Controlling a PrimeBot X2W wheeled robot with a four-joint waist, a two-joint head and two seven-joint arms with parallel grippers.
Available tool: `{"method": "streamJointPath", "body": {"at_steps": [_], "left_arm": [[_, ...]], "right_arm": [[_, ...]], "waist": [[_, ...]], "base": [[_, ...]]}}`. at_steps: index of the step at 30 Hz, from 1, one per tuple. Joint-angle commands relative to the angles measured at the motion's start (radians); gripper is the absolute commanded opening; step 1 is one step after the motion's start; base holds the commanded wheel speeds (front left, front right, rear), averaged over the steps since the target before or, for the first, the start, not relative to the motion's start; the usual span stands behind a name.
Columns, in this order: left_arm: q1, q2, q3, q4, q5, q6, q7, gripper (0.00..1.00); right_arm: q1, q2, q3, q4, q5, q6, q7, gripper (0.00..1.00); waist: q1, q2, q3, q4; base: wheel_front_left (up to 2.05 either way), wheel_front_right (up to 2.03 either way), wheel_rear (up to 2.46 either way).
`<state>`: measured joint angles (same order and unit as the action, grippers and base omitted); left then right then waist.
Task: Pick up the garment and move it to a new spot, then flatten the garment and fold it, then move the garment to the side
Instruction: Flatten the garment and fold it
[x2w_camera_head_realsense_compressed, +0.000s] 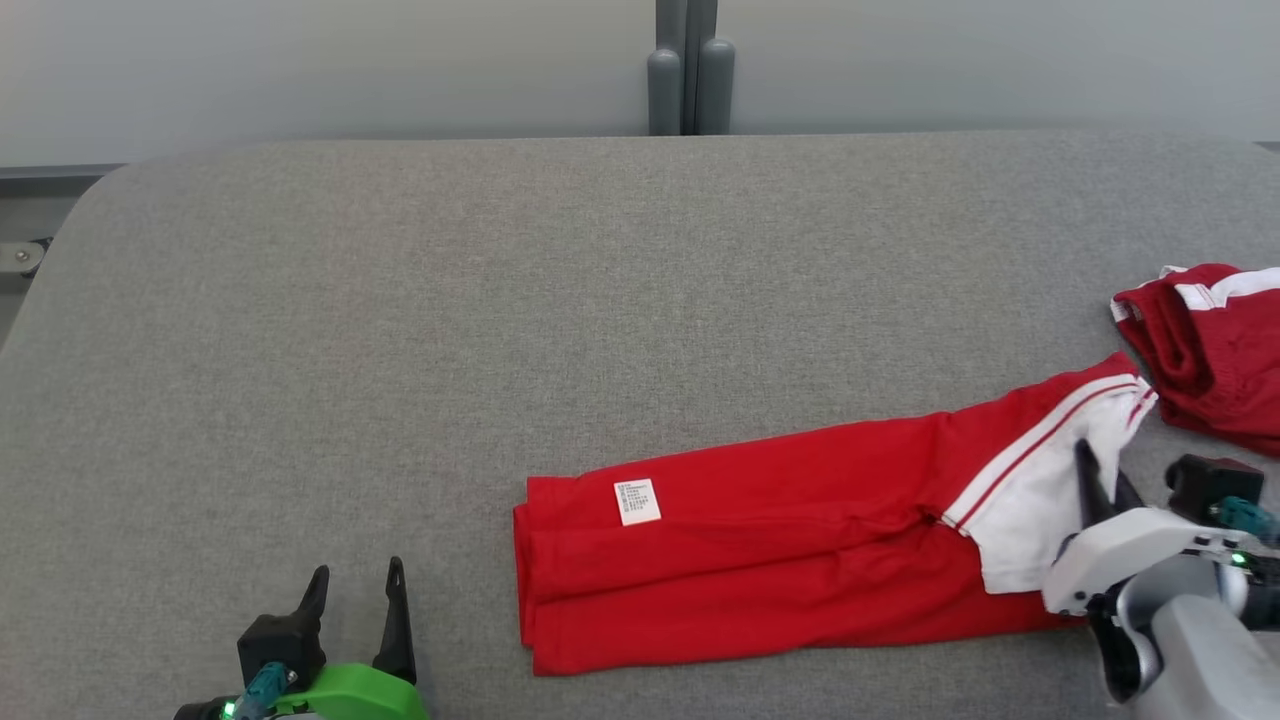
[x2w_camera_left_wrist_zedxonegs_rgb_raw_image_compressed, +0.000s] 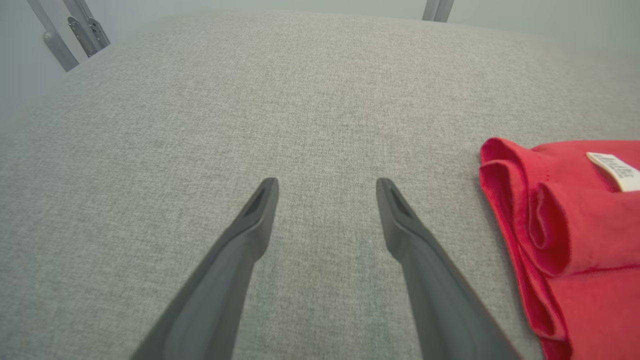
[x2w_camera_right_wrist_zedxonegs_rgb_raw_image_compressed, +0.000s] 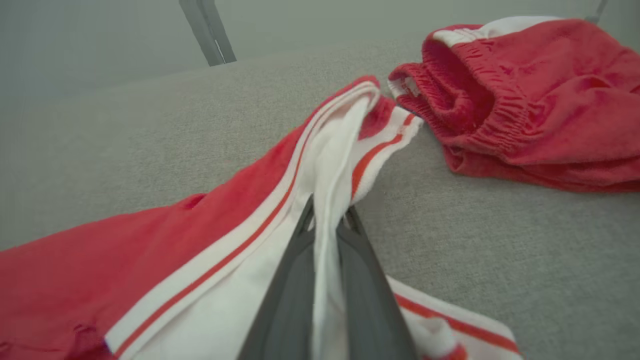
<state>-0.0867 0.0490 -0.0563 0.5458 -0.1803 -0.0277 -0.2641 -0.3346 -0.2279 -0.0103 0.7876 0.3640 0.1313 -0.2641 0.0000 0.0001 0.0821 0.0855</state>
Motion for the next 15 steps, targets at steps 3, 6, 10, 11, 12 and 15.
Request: {"method": "streamJointPath", "body": {"at_steps": [3, 6, 10, 11, 12, 15], "left_arm": [[0.015, 0.004, -0.002, 0.005, -0.002, -0.005, 0.001, 1.00], [0.018, 0.004, -0.012, 0.009, -0.004, -0.009, 0.001, 1.00], [0.017, 0.004, -0.033, 0.014, -0.011, -0.014, 0.001, 1.00], [0.016, 0.004, -0.040, 0.016, -0.014, -0.015, 0.001, 1.00], [0.015, 0.004, -0.047, 0.018, -0.014, -0.015, 0.001, 1.00], [0.015, 0.004, -0.068, 0.018, -0.023, -0.017, 0.001, 1.00]], "right_arm": [[0.034, 0.036, 0.080, -0.085, -0.019, -0.001, 0.000, 0.00], [0.050, 0.054, 0.178, -0.144, -0.008, -0.001, 0.000, 0.00], [0.060, 0.071, 0.329, -0.194, 0.032, -0.001, 0.000, 0.00], [0.059, 0.074, 0.364, -0.201, 0.042, -0.001, 0.000, 0.00], [0.055, 0.077, 0.399, -0.207, 0.050, -0.001, 0.000, 0.00], [0.032, 0.092, 0.495, -0.214, 0.086, -0.001, 0.006, 0.00]], "waist": [[0.0000, -0.0001, -0.020, -0.019], [0.0000, -0.0001, -0.032, -0.028], [0.0000, -0.0001, -0.047, -0.025], [0.0000, -0.0001, -0.051, -0.020], [0.0000, -0.0001, -0.053, -0.015], [0.0000, -0.0001, -0.056, 0.010]], "base": [[0.00, 0.00, 0.00], [0.00, 0.00, 0.00], [0.00, 0.00, 0.00], [0.00, 0.00, 0.00], [0.00, 0.00, 0.00], [0.00, 0.00, 0.00]]}}
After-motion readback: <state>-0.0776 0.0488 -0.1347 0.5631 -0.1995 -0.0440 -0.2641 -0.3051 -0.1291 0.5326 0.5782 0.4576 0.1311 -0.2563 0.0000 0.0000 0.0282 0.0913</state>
